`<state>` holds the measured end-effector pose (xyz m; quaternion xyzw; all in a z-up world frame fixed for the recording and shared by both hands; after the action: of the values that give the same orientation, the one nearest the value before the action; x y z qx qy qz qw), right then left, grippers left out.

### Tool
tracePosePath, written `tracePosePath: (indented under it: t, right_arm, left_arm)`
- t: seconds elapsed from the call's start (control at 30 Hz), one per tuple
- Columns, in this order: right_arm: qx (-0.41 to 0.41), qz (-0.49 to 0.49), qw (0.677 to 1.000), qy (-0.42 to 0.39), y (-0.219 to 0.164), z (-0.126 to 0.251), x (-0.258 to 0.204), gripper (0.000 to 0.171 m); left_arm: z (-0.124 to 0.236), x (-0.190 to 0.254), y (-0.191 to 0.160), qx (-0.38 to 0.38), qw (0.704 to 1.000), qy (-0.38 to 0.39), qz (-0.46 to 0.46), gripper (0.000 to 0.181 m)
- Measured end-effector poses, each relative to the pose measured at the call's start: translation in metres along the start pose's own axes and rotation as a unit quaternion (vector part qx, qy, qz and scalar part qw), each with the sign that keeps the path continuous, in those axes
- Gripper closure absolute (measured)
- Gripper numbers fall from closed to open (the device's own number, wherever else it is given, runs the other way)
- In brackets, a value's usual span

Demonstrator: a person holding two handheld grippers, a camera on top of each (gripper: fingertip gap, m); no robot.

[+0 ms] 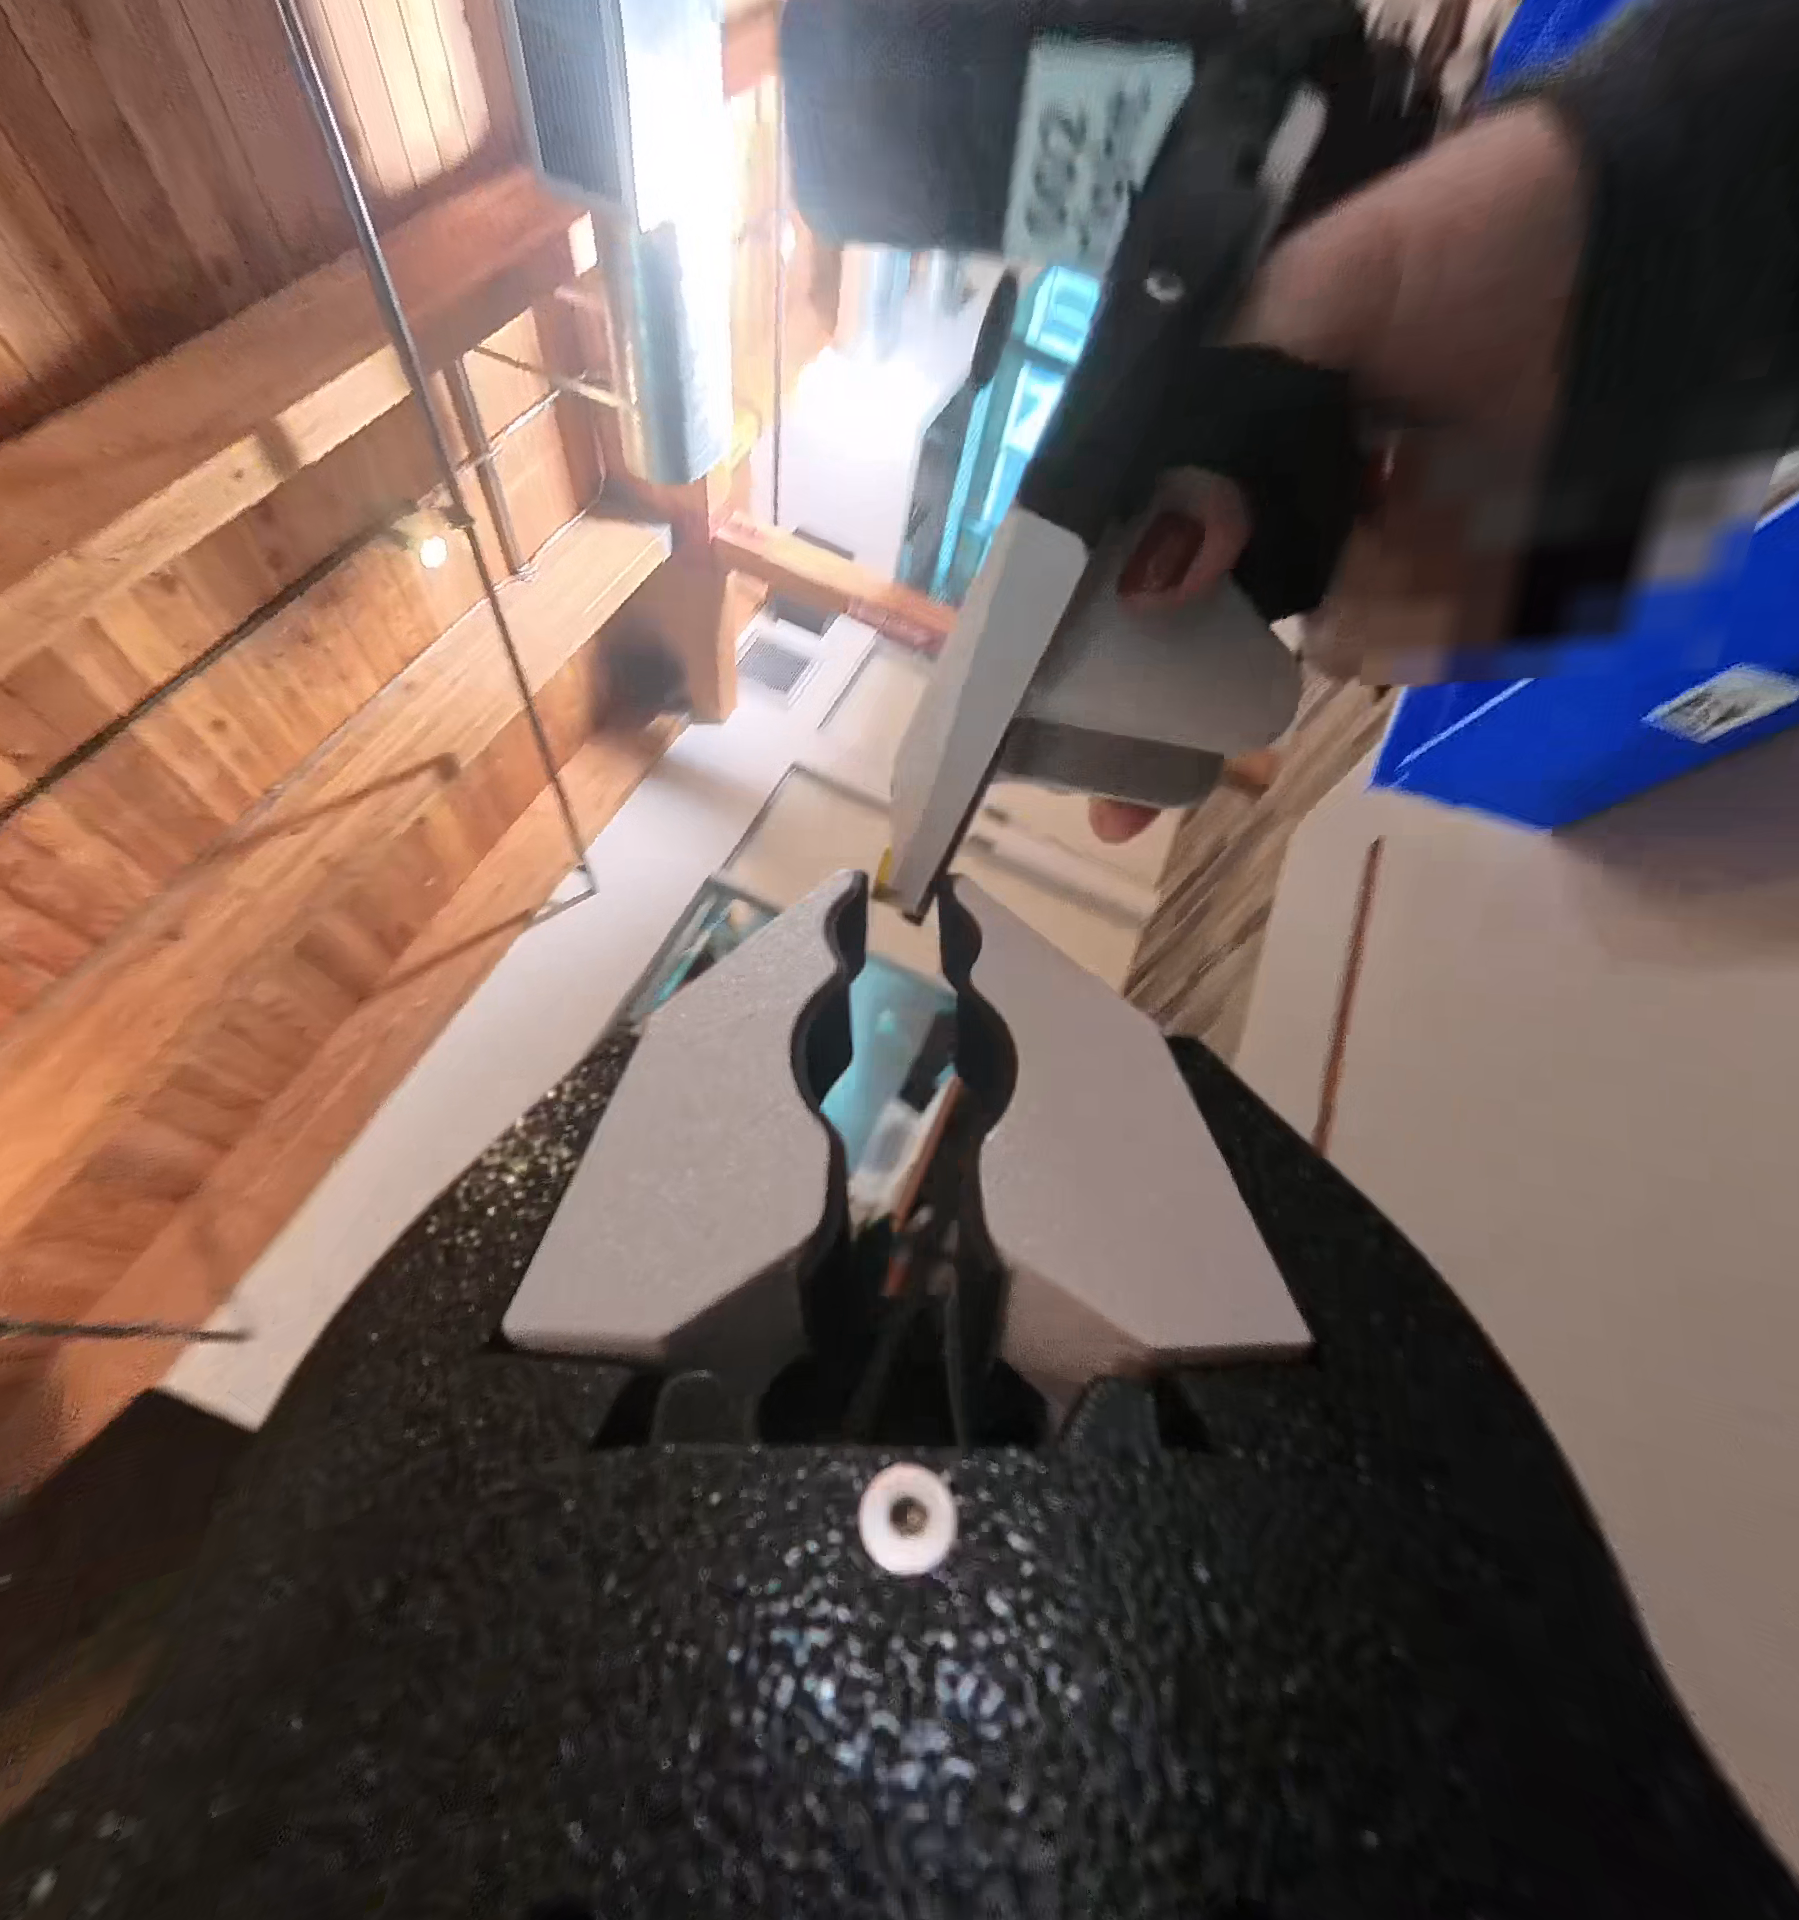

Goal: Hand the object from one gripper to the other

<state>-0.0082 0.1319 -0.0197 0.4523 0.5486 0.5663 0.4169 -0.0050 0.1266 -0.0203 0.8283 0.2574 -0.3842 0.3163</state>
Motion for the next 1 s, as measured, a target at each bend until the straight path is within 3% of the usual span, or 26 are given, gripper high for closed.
tracePosePath:
  t: [0.07,0.2,0.37,0.53,0.77,0.83,0.93,1.0]
  right_arm:
    - [0.031,-0.040,0.996,0.080,0.003,0.002,-0.013,0.161]
    - [0.049,-0.087,0.978,0.181,-0.001,0.007,-0.027,0.161]
    - [0.056,-0.122,0.958,0.255,-0.007,0.009,-0.035,0.161]
    - [0.056,-0.134,0.944,0.295,-0.011,0.010,-0.041,0.161]
    - [0.082,-0.102,0.964,0.230,-0.004,0.008,-0.023,0.158]
    - [0.086,-0.051,0.975,0.196,0.000,0.009,-0.020,0.145]
    - [0.074,0.063,0.986,0.134,0.004,0.011,-0.018,0.139]
    - [0.073,0.168,0.980,0.080,0.011,0.012,-0.018,0.134]
  left_arm:
    - [0.002,0.000,0.006,0.015,0.999,-0.019,0.047,0.161]
    - [0.009,0.006,0.018,0.056,0.993,-0.056,0.087,0.167]
    - [0.018,0.012,0.032,0.103,0.983,-0.093,0.121,0.161]
    - [0.020,0.015,0.031,0.111,0.983,-0.101,0.108,0.172]
    - [0.008,0.004,0.013,0.038,0.987,-0.078,0.138,0.173]
    - [0.003,-0.004,0.004,0.007,0.983,-0.064,0.174,0.173]
    - [-0.003,-0.013,-0.013,-0.046,0.954,-0.069,0.287,0.172]
    - [-0.005,-0.021,-0.016,-0.053,0.912,-0.077,0.399,0.172]
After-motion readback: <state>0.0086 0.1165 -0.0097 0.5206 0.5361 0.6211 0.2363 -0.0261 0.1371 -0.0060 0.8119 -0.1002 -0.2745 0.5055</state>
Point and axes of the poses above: each gripper's, where its closed fingertips meet, z back along the fingers, y out of its top, x = y × z across the jaws, the point moved 1 cm from there along z, back along the fingers, and after that the axes turned 15 degrees about y, right-handed, at the moved point
